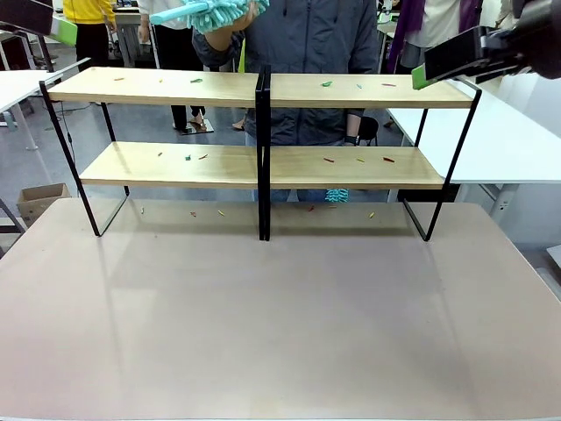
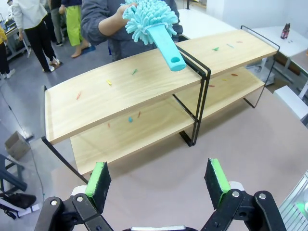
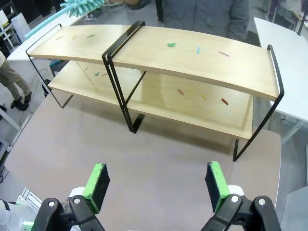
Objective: Clean the shelves.
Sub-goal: Pick up the Duster when the human hands it over.
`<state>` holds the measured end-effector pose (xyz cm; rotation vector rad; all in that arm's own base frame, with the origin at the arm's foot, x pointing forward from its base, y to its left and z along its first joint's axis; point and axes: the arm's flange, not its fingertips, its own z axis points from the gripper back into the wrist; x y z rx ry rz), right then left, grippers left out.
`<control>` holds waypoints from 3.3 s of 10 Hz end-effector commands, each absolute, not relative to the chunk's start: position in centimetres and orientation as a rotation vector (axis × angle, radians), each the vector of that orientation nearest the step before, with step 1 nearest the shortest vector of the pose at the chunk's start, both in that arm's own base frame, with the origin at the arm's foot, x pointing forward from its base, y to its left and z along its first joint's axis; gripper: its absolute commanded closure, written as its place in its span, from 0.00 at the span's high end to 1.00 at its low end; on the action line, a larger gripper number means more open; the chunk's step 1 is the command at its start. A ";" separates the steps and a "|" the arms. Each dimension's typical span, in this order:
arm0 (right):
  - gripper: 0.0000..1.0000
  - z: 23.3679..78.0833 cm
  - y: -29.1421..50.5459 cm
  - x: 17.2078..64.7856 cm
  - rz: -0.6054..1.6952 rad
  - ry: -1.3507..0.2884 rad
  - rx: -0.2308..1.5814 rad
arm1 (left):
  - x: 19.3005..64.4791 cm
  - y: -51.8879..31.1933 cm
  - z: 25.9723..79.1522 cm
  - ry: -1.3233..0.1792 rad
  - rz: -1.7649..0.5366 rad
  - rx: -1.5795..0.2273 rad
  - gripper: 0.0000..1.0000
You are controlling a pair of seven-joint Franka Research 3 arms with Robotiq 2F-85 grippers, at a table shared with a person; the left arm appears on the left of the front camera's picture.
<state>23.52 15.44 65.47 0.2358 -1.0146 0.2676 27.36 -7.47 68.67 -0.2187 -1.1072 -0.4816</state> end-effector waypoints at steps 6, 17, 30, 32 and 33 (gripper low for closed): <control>1.00 65.7 15.4 23.3 0.269 -1.023 0.234 | 27.4 -7.4 68.7 -1.115 -0.479 -0.218 1.00; 1.00 65.7 15.4 23.3 0.269 -1.023 0.234 | 33.5 -4.9 70.9 -0.732 -0.436 -0.678 1.00; 1.00 65.7 15.4 23.3 0.269 -1.023 0.234 | 60.3 -8.5 62.8 -0.049 0.021 -1.519 1.00; 1.00 65.7 15.4 23.3 0.269 -1.023 0.234 | 60.0 -8.3 62.6 -0.049 -0.010 -1.518 1.00; 1.00 65.7 15.4 23.3 0.269 -1.023 0.234 | 60.0 -8.4 62.6 -0.048 -0.024 -1.511 0.62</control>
